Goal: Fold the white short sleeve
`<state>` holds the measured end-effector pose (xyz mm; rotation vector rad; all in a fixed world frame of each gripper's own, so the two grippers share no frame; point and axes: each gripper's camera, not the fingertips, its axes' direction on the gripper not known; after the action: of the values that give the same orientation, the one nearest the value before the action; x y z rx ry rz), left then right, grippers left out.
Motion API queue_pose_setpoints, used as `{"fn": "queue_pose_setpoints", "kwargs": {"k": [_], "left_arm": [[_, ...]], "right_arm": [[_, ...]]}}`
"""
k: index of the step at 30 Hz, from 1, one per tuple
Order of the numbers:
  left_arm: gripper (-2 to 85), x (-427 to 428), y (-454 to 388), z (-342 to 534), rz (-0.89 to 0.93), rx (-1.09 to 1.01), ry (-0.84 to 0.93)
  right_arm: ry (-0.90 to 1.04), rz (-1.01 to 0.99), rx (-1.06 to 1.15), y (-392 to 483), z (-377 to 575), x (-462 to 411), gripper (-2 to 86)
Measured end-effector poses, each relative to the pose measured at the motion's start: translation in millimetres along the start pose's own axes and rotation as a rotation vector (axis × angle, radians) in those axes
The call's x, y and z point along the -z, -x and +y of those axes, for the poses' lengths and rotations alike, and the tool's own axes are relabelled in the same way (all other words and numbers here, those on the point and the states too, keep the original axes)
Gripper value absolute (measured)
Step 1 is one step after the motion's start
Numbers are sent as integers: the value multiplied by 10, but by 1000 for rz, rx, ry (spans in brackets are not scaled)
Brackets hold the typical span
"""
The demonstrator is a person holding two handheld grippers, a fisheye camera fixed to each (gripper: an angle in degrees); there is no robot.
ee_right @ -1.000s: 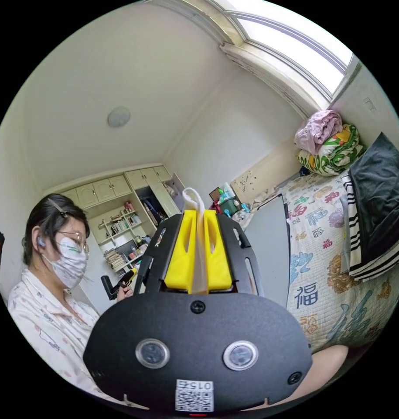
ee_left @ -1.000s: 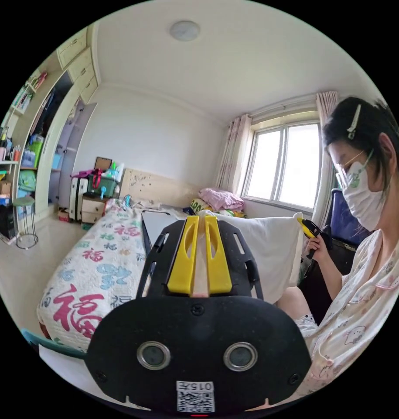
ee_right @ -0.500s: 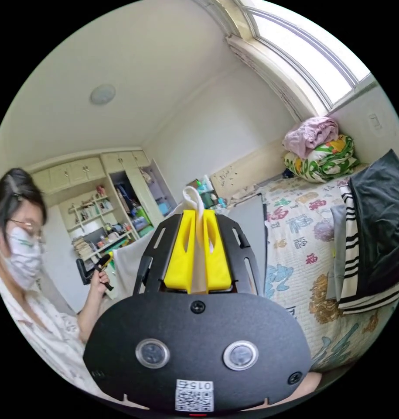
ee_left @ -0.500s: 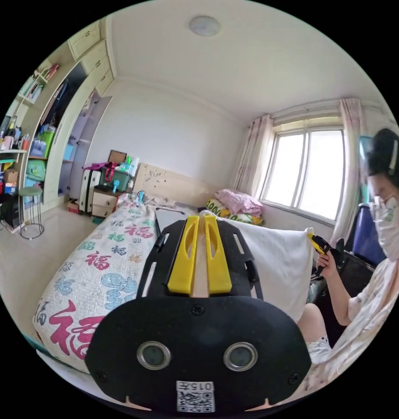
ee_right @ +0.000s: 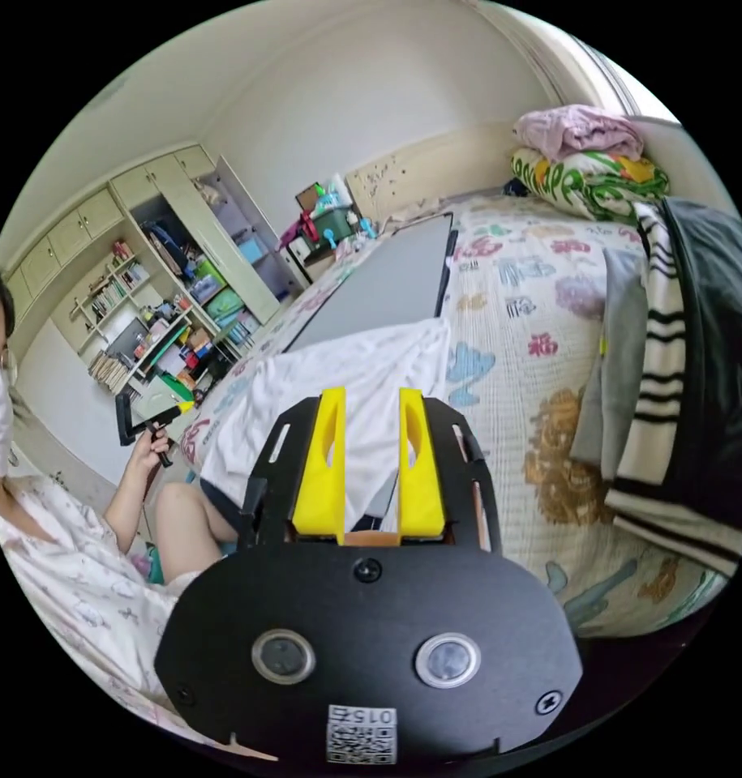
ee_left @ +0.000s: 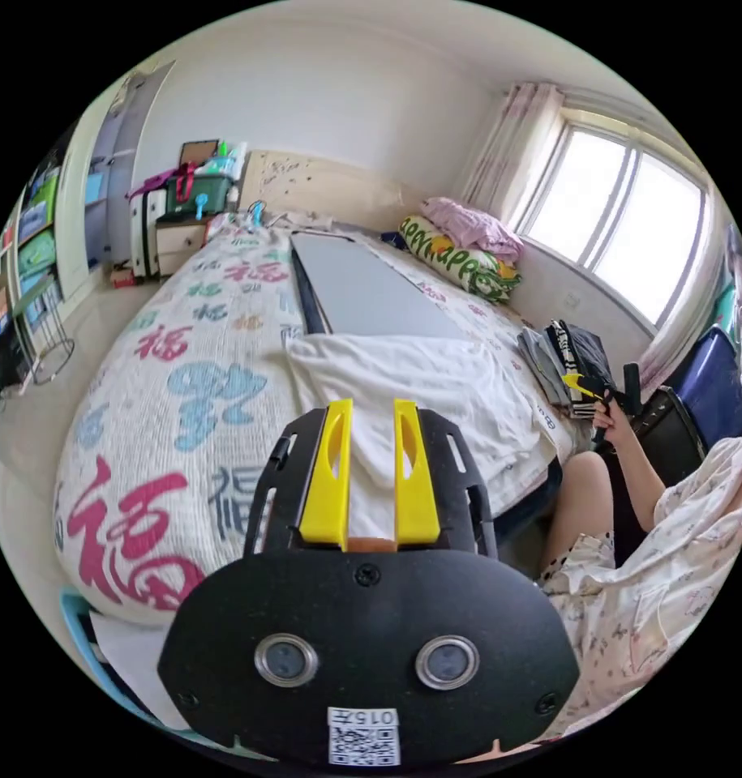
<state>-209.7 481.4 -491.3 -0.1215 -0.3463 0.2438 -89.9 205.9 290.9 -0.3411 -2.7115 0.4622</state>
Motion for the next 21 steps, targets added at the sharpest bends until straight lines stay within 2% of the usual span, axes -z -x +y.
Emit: {"fn": "queue_pose_setpoints", "kwargs": {"k": [3,6,8,12,16,21], "left_arm": [[85,137,-7,272,-21,121,49],[91,163,-130,399,-33,173,85],[102,119,-219,422,-55,195,103],[113,6,-275,391,-68,229,153],[99,-170,-349,377,-24,249,190],[45,-196,-525,331,-62,239,211]], "right_arm": [[56,17,27,-35,466,-269,109],[103,44,136,357,691,-753,130],[183,150,239,659,766,-1408,140],[290,337,370,712,821,-2346,131],[377,423,247,-17,641,-2873,39],[274,458,52,-926,401,-2153,6]]}}
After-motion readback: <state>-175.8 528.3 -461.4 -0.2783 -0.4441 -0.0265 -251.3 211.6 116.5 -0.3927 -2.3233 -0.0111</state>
